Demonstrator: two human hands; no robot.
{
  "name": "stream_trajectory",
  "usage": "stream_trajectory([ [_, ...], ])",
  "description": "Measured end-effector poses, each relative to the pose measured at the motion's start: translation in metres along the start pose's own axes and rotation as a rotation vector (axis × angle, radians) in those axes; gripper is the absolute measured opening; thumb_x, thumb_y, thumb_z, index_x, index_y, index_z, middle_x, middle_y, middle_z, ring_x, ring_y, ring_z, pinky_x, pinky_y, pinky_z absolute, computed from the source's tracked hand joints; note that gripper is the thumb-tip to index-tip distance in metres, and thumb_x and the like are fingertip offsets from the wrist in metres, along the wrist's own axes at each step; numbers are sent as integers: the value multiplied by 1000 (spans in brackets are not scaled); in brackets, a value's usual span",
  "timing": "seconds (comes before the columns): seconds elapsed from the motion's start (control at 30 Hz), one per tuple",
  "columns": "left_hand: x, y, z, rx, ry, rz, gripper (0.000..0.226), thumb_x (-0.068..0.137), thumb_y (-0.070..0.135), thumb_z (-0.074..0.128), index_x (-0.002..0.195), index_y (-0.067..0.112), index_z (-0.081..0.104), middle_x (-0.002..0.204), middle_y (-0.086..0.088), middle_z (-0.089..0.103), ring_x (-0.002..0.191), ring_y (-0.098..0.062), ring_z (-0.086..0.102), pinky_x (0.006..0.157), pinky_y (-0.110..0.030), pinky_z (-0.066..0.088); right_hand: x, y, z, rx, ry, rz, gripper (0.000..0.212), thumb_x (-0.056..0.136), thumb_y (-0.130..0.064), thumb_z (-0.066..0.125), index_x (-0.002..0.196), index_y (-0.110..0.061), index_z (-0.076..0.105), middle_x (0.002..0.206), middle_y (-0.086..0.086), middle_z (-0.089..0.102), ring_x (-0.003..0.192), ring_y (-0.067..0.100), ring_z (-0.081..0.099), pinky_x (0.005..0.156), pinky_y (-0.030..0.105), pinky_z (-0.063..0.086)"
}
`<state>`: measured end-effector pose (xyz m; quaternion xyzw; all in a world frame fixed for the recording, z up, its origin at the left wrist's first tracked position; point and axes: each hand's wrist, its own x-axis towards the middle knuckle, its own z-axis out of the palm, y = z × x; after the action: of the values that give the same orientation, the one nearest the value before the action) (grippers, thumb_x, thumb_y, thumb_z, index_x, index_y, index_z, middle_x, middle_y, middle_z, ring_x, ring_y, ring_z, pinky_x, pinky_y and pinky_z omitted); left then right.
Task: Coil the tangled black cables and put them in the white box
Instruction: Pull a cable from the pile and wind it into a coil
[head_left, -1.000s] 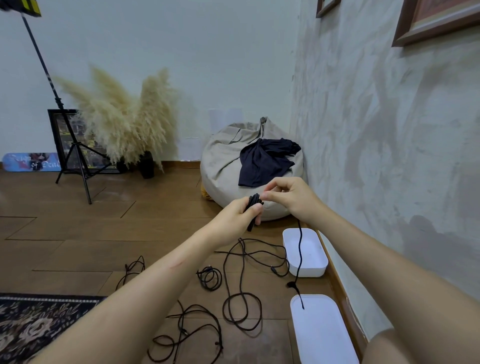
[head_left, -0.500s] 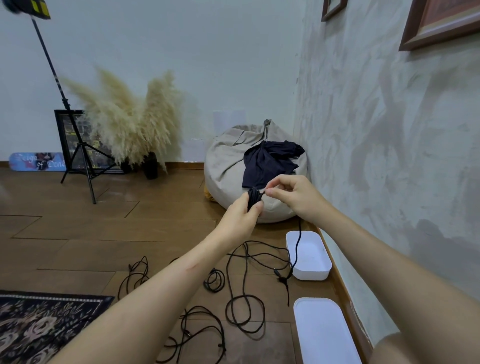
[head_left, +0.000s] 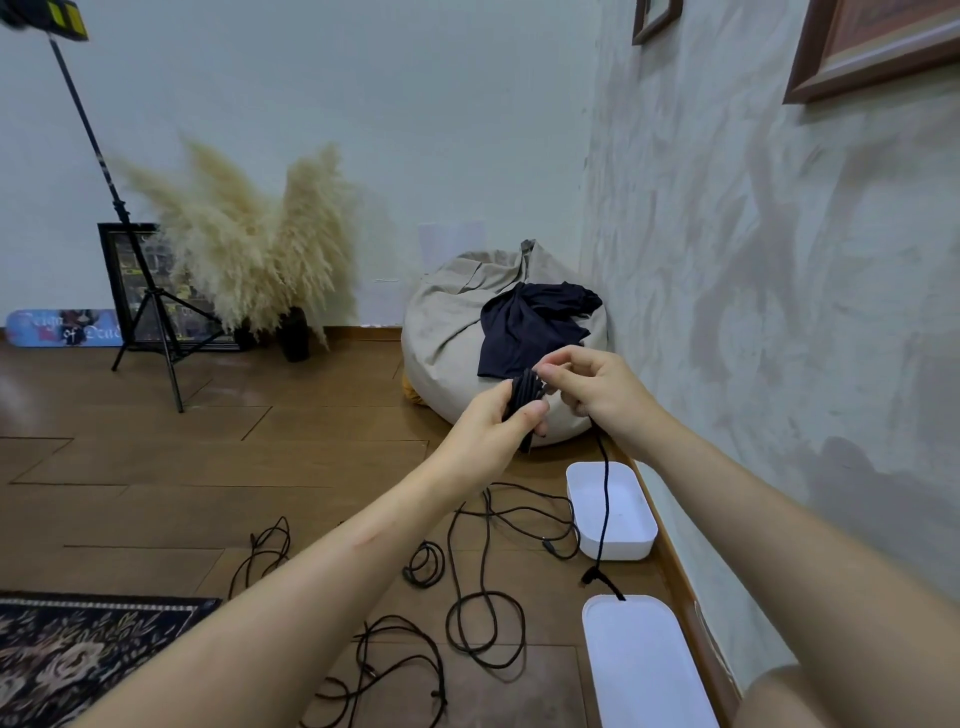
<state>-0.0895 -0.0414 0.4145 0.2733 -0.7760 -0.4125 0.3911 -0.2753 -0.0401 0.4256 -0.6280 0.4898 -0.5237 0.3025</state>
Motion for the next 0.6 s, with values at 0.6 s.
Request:
stream_trajectory([
  [0.6,24,-6,-20,-421,484,-186,14,104,10,55,97,19,63,93,0,70,95,-16,64,73,-27,49,-10,15,68,-179,-242,103,25,109,-21,42,122,-26,63,70,0,63,59,9,51,59,23,41],
])
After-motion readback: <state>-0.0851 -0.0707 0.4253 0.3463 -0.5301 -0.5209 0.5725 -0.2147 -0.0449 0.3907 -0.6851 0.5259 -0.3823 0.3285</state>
